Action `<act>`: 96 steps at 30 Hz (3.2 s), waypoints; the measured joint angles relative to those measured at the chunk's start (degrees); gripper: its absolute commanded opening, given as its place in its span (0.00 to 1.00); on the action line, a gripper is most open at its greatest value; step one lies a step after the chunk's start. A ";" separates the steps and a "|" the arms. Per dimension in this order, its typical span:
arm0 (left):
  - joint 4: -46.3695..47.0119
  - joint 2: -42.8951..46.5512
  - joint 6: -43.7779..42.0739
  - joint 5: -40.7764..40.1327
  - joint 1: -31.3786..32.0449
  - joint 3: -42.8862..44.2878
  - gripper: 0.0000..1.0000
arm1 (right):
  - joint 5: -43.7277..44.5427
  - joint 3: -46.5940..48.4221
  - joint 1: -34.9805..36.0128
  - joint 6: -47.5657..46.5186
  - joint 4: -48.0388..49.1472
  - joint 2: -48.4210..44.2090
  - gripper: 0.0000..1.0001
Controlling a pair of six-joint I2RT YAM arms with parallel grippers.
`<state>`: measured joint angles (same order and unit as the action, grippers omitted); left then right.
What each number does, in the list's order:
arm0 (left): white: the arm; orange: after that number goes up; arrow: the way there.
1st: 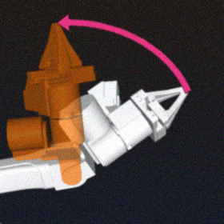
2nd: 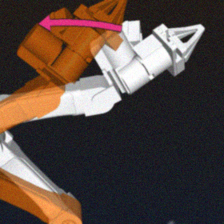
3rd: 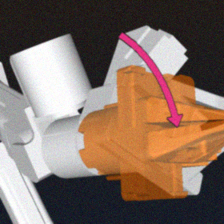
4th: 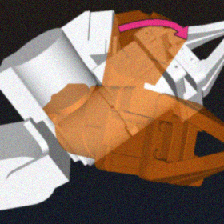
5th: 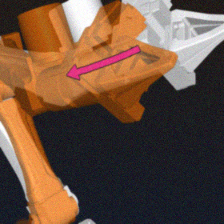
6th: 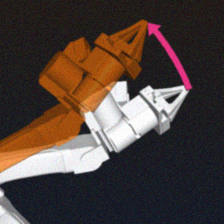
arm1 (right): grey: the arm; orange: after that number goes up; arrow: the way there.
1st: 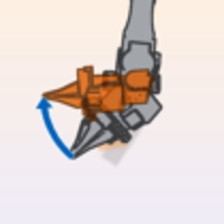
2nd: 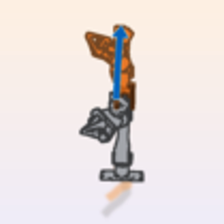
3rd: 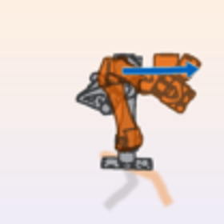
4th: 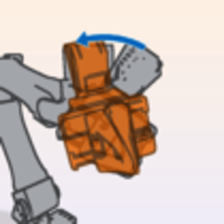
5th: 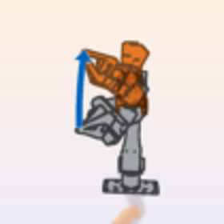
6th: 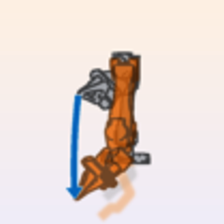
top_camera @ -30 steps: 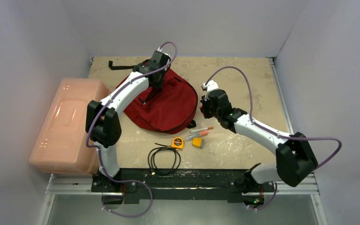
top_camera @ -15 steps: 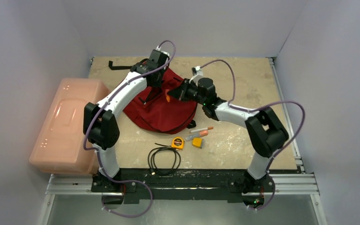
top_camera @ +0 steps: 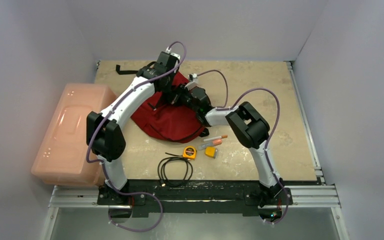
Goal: Pack the student bag
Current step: Place the stationery in the student bag, then pick up the stationery from the center of the board, then place the stationery in the student bag.
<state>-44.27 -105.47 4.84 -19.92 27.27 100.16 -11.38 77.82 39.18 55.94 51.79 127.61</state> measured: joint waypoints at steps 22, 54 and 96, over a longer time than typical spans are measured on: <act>-0.07 0.00 0.07 0.68 -0.57 0.00 0.00 | 18.91 -22.18 0.55 -30.45 -67.87 -49.92 0.61; -0.20 0.00 0.04 1.53 -0.57 0.00 0.00 | 21.51 -17.84 13.46 -47.74 -88.37 -30.27 0.05; 0.22 0.61 0.11 2.67 -0.83 0.00 0.00 | 11.52 7.96 2.97 -18.73 17.14 11.69 0.57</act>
<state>-44.05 -104.86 4.95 -17.26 26.44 100.16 0.14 85.78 42.15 37.21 68.93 139.31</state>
